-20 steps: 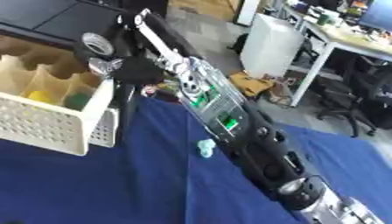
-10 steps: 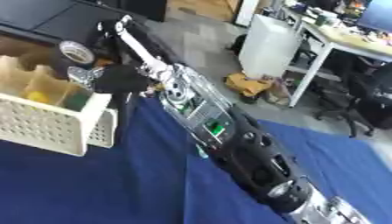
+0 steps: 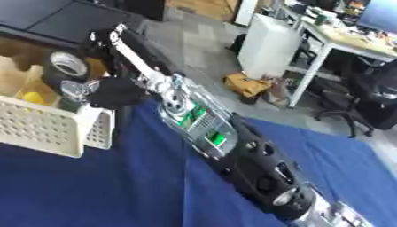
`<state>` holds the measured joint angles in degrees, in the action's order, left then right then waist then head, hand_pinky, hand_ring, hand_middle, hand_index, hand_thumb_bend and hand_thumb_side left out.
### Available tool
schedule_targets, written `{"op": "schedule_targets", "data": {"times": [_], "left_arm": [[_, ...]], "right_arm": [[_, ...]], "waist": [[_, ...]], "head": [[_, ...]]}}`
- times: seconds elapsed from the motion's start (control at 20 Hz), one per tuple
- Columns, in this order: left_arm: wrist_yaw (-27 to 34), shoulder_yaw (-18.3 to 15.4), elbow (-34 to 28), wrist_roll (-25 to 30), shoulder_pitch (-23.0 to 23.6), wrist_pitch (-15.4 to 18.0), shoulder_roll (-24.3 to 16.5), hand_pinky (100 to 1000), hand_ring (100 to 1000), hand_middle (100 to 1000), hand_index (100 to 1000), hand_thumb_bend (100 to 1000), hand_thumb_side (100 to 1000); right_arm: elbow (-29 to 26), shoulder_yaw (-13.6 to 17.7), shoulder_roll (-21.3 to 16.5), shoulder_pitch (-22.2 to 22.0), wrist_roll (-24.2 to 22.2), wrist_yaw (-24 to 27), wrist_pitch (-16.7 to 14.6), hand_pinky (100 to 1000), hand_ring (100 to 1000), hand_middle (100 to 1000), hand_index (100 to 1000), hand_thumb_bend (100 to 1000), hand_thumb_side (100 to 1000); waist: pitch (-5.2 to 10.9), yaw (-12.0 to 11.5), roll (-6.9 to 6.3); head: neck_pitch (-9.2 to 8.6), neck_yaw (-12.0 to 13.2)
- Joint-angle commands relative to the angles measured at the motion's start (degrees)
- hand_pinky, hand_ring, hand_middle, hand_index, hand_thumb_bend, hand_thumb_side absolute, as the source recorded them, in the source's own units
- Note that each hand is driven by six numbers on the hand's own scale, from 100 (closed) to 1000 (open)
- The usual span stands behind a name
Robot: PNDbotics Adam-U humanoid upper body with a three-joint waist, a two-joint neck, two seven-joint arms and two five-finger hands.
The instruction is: Pick up objects from table and place into drawer.
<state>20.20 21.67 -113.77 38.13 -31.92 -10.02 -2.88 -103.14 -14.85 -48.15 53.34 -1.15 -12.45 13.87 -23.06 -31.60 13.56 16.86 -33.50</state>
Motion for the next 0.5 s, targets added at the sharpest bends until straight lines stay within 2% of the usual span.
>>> {"op": "schedule_targets", "data": {"times": [0.05,0.2,0.25,0.3,0.35,0.4,0.5], "left_arm": [[0.1,0.4,-0.8,0.5,-0.7,-0.3,0.7,1000,441,627,764,193,980],[0.1,0.6,-0.8,0.8,-0.9,-0.5,0.9,1000,442,627,764,195,979],[0.2,0.7,-0.8,1.0,-1.0,-0.7,1.1,1000,443,627,764,196,979],[0.3,0.8,-0.8,1.1,-1.1,-0.9,1.3,1000,443,626,762,197,977],[0.5,0.9,-0.8,1.1,-1.2,-1.1,1.5,1000,443,626,761,197,978],[0.6,0.9,-0.8,1.2,-1.3,-1.2,1.6,1000,443,626,760,197,979],[0.6,1.0,-0.8,1.4,-1.3,-1.4,1.7,1000,443,626,759,198,980]], "right_arm": [[-1.1,1.2,-2.2,0.6,1.7,0.2,1.0,635,712,230,582,466,595],[-0.7,1.2,-1.6,1.0,4.0,0.2,2.3,613,707,236,594,501,599],[-0.6,1.2,-1.4,1.3,5.2,0.5,2.7,615,719,256,647,540,617],[-0.6,0.9,-1.1,1.5,6.3,0.8,3.0,643,759,317,747,562,681],[-0.9,0.4,-0.8,1.7,7.0,1.5,2.7,670,806,419,840,521,722],[-1.4,-0.1,-0.4,1.9,7.4,3.1,1.6,723,874,600,966,509,816],[-1.5,-0.9,-0.5,1.8,6.3,6.2,-1.0,724,892,711,992,504,851]], "waist": [[0.92,0.0,-0.61],[0.73,0.0,-0.61],[0.67,-0.1,-0.61],[0.61,-0.1,-0.61],[0.56,-0.2,-0.61],[0.51,-0.2,-0.61],[0.44,-0.3,-0.61]], "head": [[-0.26,-0.5],[-0.31,-0.8],[-0.35,-0.9],[-0.38,-1.1],[-0.37,-1.2],[-0.34,-1.3],[-0.31,-1.4]]}}
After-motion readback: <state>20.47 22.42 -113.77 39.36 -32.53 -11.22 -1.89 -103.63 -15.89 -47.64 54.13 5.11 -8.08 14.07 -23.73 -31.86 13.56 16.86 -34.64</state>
